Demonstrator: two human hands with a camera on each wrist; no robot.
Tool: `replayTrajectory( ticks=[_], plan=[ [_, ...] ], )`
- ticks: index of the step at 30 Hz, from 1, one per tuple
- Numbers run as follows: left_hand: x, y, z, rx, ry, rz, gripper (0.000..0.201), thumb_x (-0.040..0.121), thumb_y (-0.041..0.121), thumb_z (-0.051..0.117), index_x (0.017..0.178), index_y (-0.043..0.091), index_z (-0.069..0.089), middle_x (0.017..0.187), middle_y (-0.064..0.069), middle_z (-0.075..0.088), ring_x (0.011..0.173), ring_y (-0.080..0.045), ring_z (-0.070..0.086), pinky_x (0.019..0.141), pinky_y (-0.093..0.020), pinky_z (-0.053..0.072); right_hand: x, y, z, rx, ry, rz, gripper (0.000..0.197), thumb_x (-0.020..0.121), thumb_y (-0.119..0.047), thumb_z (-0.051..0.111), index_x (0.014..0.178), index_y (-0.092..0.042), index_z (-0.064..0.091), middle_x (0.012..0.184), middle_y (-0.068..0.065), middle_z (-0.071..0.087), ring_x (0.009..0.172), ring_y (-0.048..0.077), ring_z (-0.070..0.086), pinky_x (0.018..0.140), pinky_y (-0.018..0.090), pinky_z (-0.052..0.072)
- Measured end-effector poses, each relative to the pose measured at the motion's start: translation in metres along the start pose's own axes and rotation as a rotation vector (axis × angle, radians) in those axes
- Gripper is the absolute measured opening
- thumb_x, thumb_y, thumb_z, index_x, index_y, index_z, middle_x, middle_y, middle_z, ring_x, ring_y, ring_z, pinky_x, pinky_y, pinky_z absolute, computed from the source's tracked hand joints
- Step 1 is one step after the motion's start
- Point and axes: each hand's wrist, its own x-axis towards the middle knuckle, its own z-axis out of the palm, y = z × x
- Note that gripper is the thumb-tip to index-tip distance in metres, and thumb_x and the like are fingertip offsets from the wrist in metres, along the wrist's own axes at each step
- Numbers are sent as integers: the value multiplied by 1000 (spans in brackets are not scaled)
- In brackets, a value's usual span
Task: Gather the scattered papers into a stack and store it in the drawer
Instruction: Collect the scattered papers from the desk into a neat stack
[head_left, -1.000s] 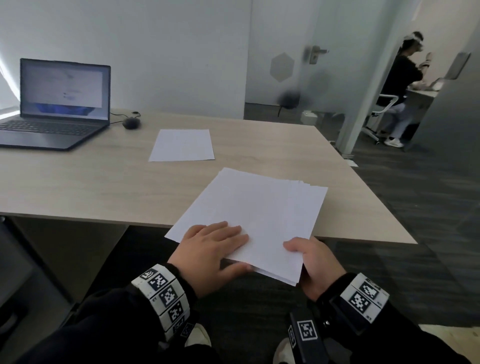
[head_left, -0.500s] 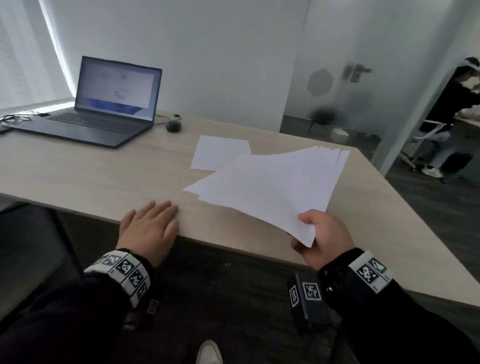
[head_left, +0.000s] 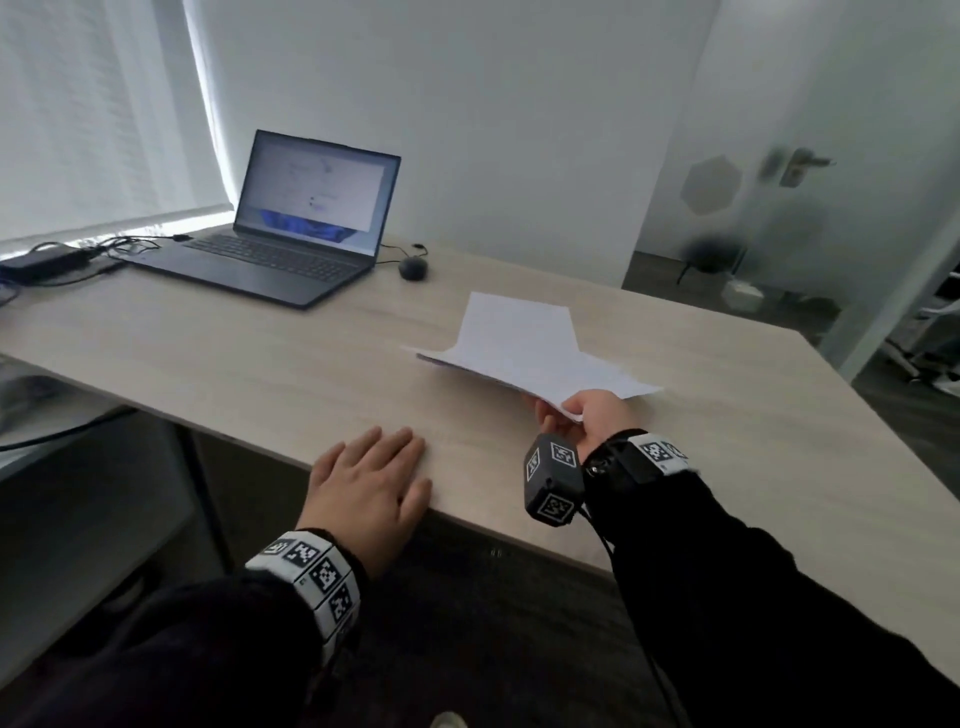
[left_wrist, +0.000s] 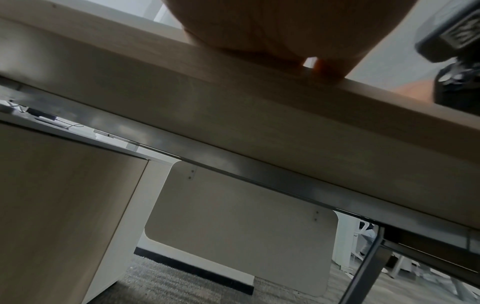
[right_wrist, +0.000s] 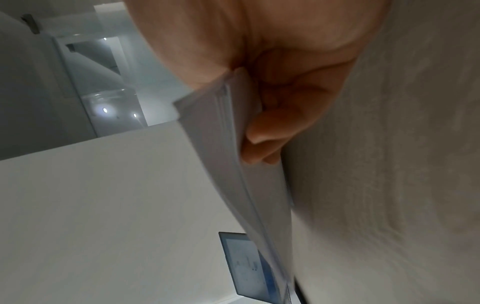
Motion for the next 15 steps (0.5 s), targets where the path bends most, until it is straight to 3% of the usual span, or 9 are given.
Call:
replayTrajectory(
  ticks=[3,6,10,13,15],
  plan=[
    [0,0,2,-16,13,2,69,83,62,9,146,43,32,155,22,28,146,-9,20,117,-37,9,-34,8,-28,-24,23,11,26,86,5,27,92,1,52,87,17,62,60,18,59,36,15,42],
    [-2,1,1,-12,15,8,68,84,60,10,145,42,34,154,21,31,145,-10,21,117,-38,10,-77,17,-63,-75,60,23,20,87,5,35,90,1,54,65,13,64,45,17,60,36,17,43],
    [-2,5,-2,-21,7,-15,65,80,58,10,132,41,45,150,20,37,144,-11,24,116,-41,13,-133,21,-104,-33,79,31,16,88,2,44,99,-2,55,65,11,65,38,17,59,32,18,41],
    [-1,17,-4,-59,-35,-39,72,79,52,11,146,37,33,157,16,26,147,-11,17,118,-43,11,-163,12,-121,45,7,-18,46,76,0,49,121,-4,54,99,18,63,40,15,58,30,19,39],
    [-3,36,-7,-72,-36,46,77,76,51,14,150,31,27,160,13,19,148,-10,13,117,-42,15,-176,0,-127,58,-11,-65,51,73,-2,50,123,-6,53,112,20,53,41,13,58,30,20,38]
  ],
)
